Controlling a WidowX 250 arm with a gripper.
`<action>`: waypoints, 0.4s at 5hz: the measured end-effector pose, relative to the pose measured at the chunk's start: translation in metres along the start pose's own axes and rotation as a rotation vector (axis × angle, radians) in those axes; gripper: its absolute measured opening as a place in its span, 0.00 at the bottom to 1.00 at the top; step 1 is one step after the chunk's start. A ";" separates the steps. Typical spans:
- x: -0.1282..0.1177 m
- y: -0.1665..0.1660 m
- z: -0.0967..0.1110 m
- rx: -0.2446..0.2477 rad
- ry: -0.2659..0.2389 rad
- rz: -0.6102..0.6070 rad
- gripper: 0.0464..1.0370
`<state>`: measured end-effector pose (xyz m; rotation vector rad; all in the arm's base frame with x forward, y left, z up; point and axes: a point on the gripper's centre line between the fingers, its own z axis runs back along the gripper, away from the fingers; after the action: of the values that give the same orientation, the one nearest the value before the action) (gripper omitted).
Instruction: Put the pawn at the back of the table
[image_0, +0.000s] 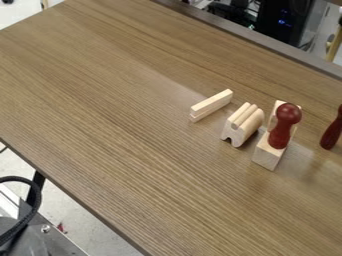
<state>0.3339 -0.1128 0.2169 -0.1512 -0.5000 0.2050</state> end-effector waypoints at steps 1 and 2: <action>-0.006 0.002 -0.010 0.016 0.030 -0.001 0.96; -0.026 0.010 -0.023 0.033 0.094 -0.031 0.96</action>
<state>0.3218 -0.1115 0.1833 -0.1202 -0.4054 0.1748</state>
